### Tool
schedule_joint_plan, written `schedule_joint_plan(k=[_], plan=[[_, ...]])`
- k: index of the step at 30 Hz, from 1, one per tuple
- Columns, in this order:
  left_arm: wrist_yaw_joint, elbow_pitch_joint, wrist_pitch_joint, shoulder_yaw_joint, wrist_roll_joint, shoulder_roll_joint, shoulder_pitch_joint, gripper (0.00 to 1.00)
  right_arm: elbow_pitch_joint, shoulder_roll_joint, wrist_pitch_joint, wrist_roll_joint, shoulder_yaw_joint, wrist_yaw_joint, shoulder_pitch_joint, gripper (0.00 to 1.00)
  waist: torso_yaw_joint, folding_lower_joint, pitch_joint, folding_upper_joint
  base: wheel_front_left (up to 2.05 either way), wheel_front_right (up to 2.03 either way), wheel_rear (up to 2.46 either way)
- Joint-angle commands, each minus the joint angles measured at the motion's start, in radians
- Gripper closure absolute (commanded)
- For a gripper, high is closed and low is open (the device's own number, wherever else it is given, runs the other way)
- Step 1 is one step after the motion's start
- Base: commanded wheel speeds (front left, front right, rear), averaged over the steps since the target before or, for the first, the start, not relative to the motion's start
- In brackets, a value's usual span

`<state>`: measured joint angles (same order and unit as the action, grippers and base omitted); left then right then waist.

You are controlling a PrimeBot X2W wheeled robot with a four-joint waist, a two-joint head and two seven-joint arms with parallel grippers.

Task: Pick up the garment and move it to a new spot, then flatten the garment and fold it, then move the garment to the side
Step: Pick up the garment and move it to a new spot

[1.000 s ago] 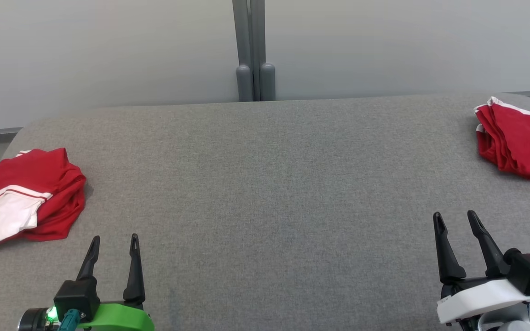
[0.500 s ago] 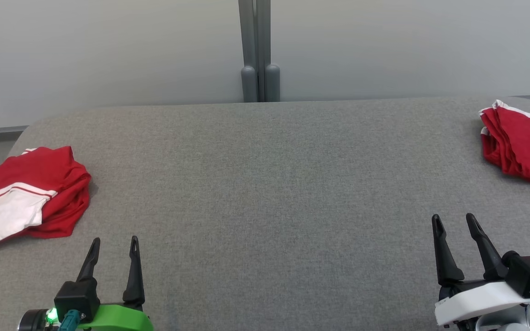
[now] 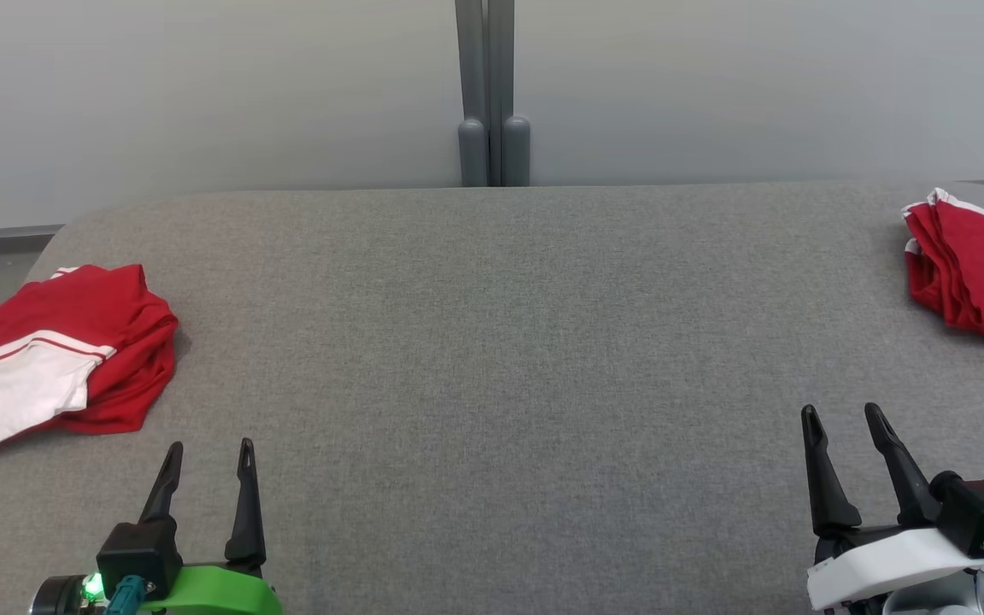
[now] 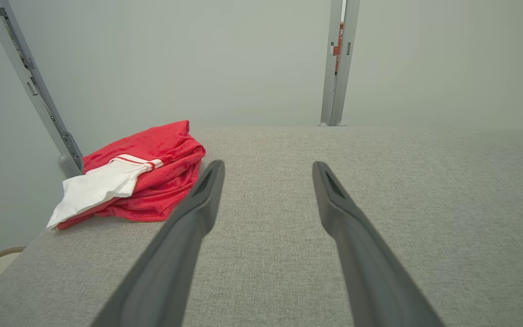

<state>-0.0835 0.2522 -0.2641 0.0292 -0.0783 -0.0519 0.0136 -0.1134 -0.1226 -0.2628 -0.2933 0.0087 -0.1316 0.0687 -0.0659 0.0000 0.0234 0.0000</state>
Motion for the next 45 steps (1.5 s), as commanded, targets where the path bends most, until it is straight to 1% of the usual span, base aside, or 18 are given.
schedule_joint_plan(k=[1,9,24,31,38,45], plan=[[-0.002,0.000,0.000,0.005,0.004,0.000,-0.003,0.00,-0.005,0.001,-0.003,0.009,-0.002,0.002,0.009,0.00,-0.003,0.0000,0.000,0.0000,0.00,0.00,0.00],[0.004,-0.006,0.000,0.012,0.011,0.000,-0.008,0.00,-0.010,0.007,-0.003,0.013,-0.002,0.002,0.015,0.00,-0.050,0.0000,-0.001,0.0000,0.00,0.00,0.00],[0.002,-0.002,0.000,0.032,0.013,-0.011,-0.017,0.00,-0.020,0.017,-0.003,0.015,0.001,0.002,0.026,0.00,-0.242,0.0000,-0.016,0.0000,0.00,0.00,0.00],[0.005,-0.002,0.000,0.046,0.011,-0.013,-0.017,0.00,-0.024,0.021,-0.003,0.018,0.005,0.002,0.016,0.00,-0.321,0.0000,-0.024,0.0000,0.00,0.00,0.00],[0.005,-0.004,0.000,0.060,0.007,-0.014,-0.024,0.00,-0.028,0.019,-0.003,0.017,0.015,0.002,0.008,0.00,-0.390,0.0000,-0.034,0.0000,0.00,0.00,0.00],[0.009,-0.006,0.000,0.074,0.006,-0.014,-0.018,0.00,-0.033,0.021,-0.003,0.020,0.026,0.002,-0.002,0.00,-0.437,0.0000,-0.036,0.0000,0.00,0.00,0.00]])
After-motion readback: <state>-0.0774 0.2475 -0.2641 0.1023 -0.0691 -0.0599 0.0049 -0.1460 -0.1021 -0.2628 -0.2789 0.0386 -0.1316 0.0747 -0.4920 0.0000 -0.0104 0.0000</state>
